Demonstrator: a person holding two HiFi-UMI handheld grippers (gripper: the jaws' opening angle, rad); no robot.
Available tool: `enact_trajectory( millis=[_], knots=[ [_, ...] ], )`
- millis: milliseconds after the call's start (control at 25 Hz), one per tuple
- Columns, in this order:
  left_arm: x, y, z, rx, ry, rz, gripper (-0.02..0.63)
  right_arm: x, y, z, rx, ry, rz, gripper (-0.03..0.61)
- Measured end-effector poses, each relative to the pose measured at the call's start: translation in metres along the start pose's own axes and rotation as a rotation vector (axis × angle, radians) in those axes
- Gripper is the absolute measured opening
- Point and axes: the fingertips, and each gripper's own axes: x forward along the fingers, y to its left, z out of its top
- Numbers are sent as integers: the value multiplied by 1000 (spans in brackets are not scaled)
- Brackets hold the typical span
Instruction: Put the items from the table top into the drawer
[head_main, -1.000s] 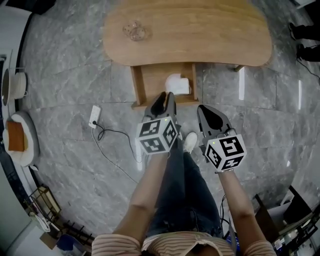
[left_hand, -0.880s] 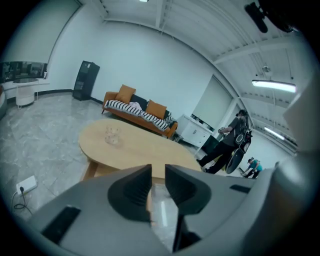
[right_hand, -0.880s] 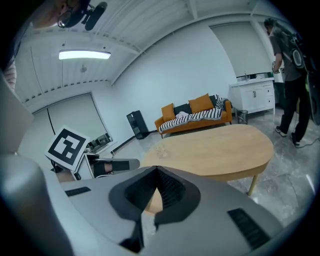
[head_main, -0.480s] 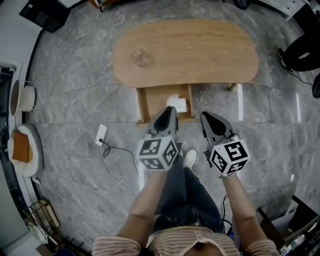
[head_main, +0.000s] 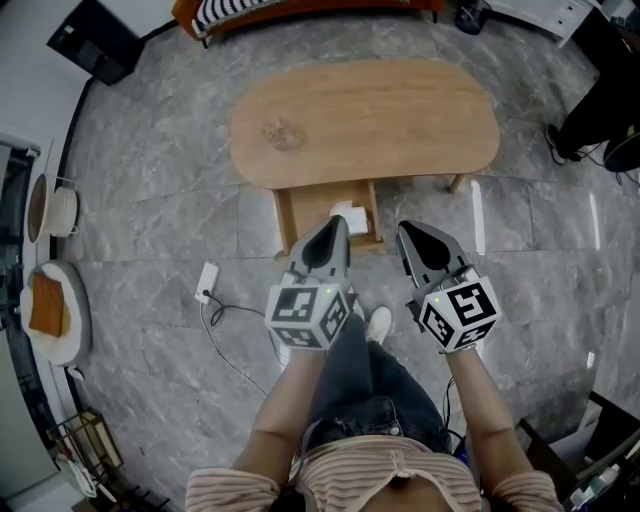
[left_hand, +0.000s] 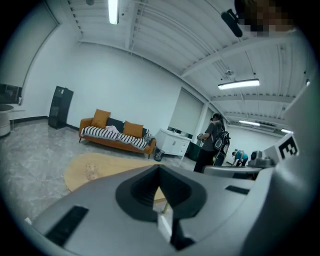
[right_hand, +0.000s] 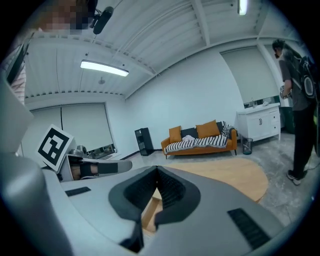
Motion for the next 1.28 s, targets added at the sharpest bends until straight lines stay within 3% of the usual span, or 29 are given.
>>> enact_trajectory(
  millis=[520,840,1080,1280],
  knots=[
    [-46,-58,43,139,-77,-78,14,-58,24,51,-68,-129,17,8],
    [-79,-73,62,178,-115,-89,14,-82,48,84,-165,-193,11,8],
    [-101,-84,86,256,-158,-94,14,-98,63,107,-204,-242,11,8],
    [-109,-90,95,254,-179,-104,14,-108,67,113,-205,-260,5,8]
  ],
)
